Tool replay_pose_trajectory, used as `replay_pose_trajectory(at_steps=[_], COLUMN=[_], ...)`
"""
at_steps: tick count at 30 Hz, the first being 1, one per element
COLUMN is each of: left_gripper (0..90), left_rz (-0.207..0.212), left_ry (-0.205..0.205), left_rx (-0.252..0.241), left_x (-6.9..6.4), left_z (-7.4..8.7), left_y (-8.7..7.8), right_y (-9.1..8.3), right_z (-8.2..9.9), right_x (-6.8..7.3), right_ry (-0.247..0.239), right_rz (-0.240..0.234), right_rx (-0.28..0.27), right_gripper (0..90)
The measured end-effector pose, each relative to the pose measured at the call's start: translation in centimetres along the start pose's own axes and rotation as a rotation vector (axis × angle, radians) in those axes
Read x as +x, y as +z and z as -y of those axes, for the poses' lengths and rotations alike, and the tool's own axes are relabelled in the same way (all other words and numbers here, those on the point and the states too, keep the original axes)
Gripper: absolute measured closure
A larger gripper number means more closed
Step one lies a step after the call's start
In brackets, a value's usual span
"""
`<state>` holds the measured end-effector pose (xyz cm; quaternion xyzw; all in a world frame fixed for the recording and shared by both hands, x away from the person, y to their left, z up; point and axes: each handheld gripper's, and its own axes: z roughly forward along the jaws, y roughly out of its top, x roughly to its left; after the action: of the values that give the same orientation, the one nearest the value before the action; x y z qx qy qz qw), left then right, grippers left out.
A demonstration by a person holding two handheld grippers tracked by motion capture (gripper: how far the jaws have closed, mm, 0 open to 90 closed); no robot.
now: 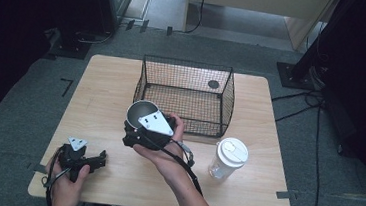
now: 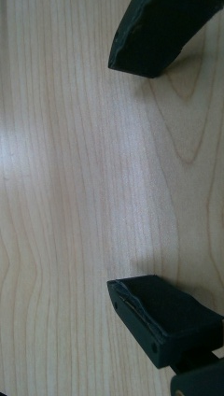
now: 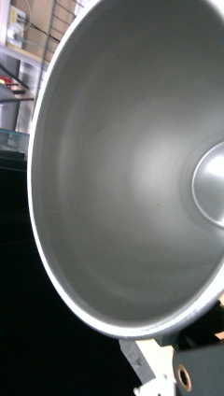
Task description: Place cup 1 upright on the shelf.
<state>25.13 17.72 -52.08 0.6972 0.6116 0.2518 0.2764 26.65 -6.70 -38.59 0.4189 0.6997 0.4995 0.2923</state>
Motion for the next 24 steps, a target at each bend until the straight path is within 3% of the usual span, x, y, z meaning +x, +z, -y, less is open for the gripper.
replay_pose_trajectory(at_steps=[12,24], left_gripper=[0.0,0.0], left_rz=[0.005,0.008], left_ry=[0.006,0.008], left_rx=[0.002,0.002], left_x=[-0.1,-0.2], left_z=[-0.1,-0.1], left_y=[0.1,0.1], right_y=[0.9,2.8], right_z=[-2.3,-3.0], right_x=[-1.8,-3.6], right_ry=[0.017,0.024], right_rz=[0.052,0.11], right_rx=[-0.042,-0.041], right_gripper=[7.5,7.5])
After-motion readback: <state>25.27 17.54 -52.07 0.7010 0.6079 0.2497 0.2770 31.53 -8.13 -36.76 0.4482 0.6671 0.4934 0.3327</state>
